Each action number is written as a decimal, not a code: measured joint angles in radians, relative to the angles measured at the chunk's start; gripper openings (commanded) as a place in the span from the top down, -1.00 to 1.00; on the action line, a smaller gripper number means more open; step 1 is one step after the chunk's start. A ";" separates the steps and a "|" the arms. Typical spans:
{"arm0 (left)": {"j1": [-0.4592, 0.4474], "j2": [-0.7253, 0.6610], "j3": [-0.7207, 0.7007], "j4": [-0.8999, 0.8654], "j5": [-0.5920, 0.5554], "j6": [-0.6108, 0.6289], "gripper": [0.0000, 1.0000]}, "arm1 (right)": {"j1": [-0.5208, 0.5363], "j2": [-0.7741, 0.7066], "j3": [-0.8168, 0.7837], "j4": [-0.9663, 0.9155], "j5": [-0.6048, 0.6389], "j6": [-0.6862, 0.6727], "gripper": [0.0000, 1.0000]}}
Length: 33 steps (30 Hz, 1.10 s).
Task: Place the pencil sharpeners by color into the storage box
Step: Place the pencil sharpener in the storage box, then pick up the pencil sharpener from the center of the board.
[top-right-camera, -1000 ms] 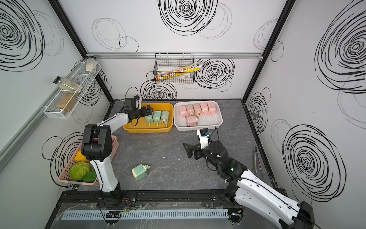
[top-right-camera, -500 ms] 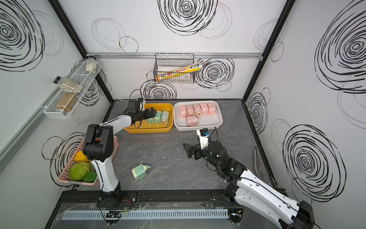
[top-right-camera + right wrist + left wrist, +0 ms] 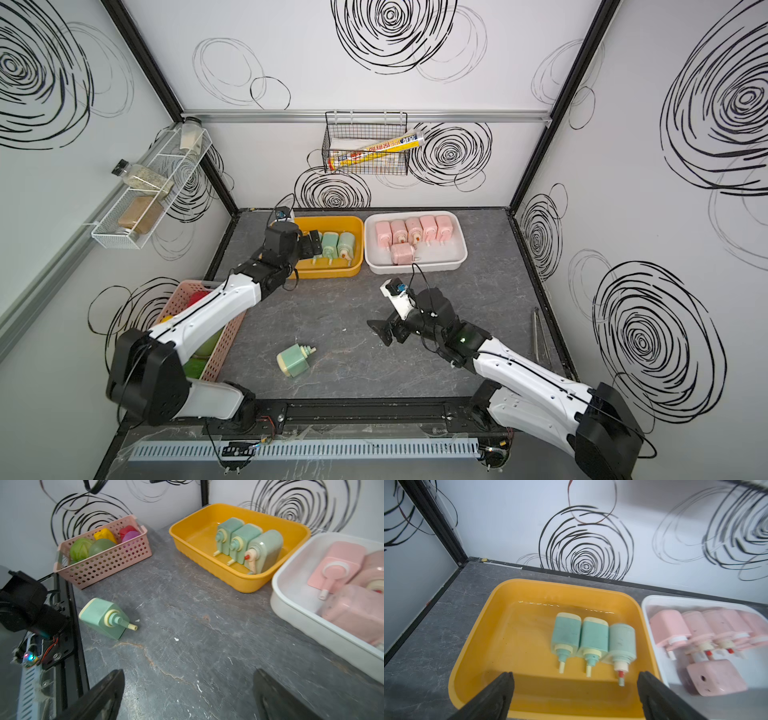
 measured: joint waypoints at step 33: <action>0.277 -0.523 -0.521 -0.476 0.061 -0.592 -0.98 | 0.318 0.919 0.710 -0.208 -0.282 -0.719 -0.84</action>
